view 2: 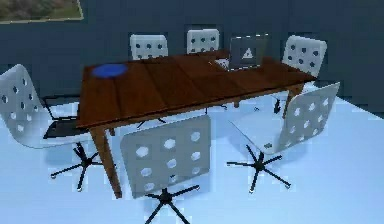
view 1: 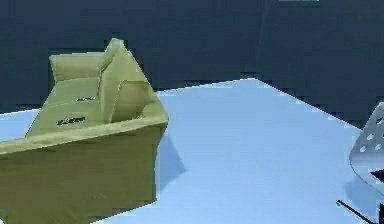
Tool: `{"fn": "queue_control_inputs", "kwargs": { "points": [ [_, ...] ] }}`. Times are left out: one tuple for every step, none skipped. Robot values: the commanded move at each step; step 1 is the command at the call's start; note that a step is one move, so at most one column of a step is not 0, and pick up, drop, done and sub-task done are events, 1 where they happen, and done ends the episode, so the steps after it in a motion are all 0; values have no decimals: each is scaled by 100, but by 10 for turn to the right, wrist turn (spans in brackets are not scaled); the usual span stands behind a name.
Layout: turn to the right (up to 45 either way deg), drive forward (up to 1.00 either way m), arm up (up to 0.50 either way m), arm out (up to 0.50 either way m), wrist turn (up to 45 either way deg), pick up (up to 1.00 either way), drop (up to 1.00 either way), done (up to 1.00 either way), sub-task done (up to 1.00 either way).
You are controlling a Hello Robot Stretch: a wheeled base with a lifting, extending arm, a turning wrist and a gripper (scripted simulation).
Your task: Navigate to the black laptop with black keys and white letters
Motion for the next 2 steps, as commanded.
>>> {"fn": "queue_control_inputs", "kwargs": {
  "points": [
    [450,0,0,0,0,0,0,0,0],
    [90,0,0,0,0,0,0,0,0]
  ]
}}
